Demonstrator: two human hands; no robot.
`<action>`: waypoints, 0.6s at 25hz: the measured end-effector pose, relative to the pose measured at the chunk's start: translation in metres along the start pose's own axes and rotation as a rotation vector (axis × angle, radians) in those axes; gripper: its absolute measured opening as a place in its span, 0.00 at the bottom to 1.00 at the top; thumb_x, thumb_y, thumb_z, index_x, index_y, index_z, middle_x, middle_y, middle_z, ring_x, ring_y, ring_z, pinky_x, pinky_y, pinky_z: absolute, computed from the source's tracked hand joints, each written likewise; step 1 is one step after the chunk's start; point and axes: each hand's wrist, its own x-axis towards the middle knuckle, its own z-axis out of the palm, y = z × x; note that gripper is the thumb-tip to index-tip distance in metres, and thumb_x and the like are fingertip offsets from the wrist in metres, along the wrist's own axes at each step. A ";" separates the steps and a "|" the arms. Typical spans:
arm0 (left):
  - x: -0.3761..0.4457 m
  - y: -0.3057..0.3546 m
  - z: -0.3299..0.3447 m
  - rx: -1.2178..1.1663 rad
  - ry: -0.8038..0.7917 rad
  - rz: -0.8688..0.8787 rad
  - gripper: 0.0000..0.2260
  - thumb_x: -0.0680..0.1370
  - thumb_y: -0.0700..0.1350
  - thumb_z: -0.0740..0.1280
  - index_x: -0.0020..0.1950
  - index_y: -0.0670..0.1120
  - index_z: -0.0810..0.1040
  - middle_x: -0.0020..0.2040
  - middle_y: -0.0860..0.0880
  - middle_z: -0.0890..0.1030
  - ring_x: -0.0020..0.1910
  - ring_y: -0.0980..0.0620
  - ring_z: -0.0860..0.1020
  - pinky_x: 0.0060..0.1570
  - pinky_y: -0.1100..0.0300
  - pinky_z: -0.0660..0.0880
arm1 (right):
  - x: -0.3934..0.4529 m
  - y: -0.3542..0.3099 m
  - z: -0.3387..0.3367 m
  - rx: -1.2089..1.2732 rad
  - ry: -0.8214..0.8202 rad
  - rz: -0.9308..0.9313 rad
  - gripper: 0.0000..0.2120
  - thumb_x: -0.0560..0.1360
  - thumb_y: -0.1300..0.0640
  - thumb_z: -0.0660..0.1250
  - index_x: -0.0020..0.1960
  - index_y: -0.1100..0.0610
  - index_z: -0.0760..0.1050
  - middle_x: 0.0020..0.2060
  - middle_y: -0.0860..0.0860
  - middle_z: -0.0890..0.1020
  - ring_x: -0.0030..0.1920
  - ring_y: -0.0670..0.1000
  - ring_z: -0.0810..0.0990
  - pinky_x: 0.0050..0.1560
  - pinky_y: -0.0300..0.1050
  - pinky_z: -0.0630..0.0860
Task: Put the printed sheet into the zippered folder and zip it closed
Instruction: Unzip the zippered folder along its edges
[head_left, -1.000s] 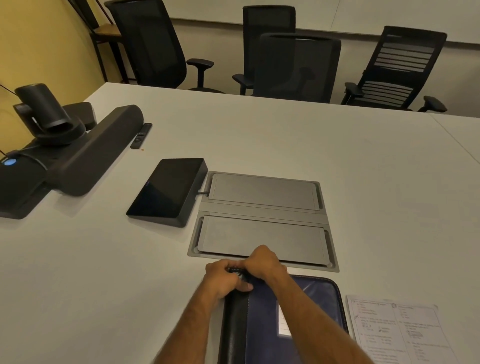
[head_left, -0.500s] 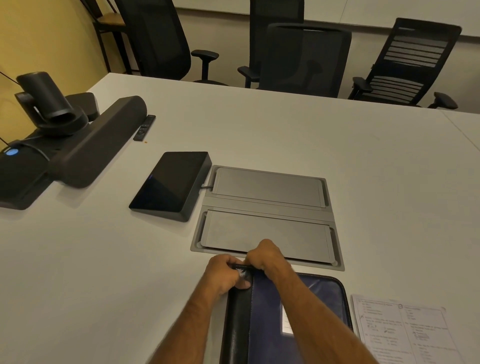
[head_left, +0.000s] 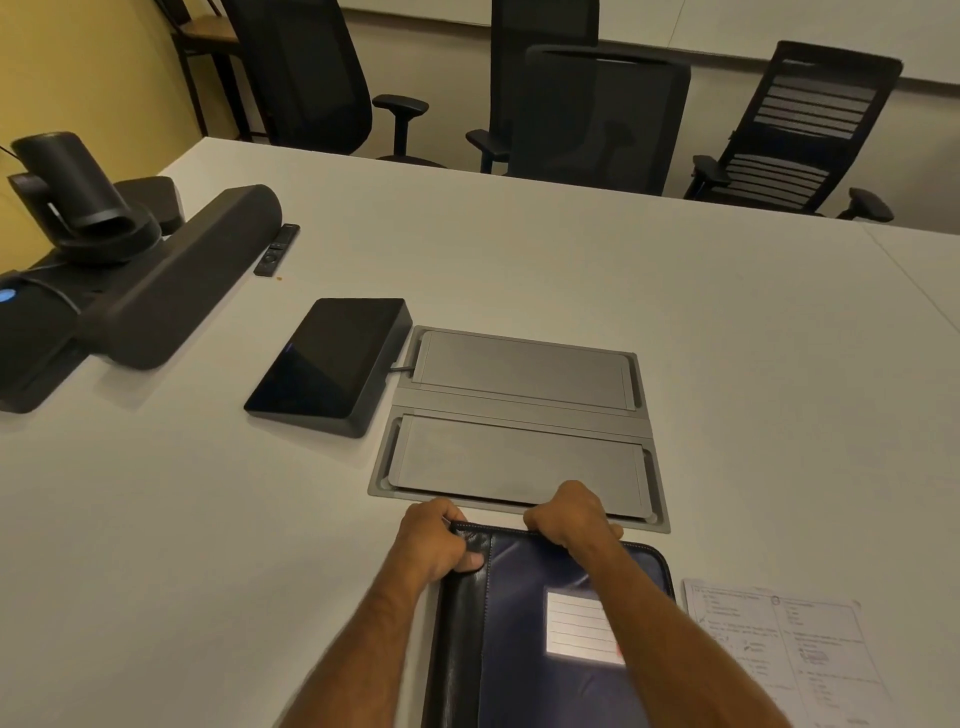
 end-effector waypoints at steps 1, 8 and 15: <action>0.001 0.000 0.000 -0.001 -0.001 0.000 0.17 0.64 0.36 0.79 0.47 0.47 0.78 0.47 0.48 0.82 0.47 0.50 0.81 0.52 0.56 0.80 | 0.002 0.007 -0.004 0.006 0.000 0.006 0.10 0.65 0.53 0.72 0.38 0.56 0.72 0.36 0.53 0.78 0.41 0.54 0.77 0.57 0.54 0.73; 0.002 -0.001 0.002 0.021 0.012 0.002 0.17 0.64 0.36 0.80 0.47 0.47 0.78 0.47 0.47 0.83 0.48 0.50 0.81 0.53 0.55 0.80 | 0.004 0.044 -0.039 -0.004 0.082 0.104 0.11 0.66 0.53 0.72 0.41 0.55 0.71 0.37 0.52 0.76 0.44 0.53 0.75 0.50 0.50 0.67; 0.002 -0.003 0.006 0.032 0.044 0.011 0.18 0.64 0.36 0.80 0.48 0.46 0.78 0.48 0.47 0.82 0.48 0.50 0.81 0.53 0.55 0.80 | 0.017 0.083 -0.053 0.153 0.091 0.170 0.14 0.57 0.54 0.73 0.40 0.57 0.73 0.38 0.55 0.80 0.42 0.56 0.79 0.54 0.58 0.78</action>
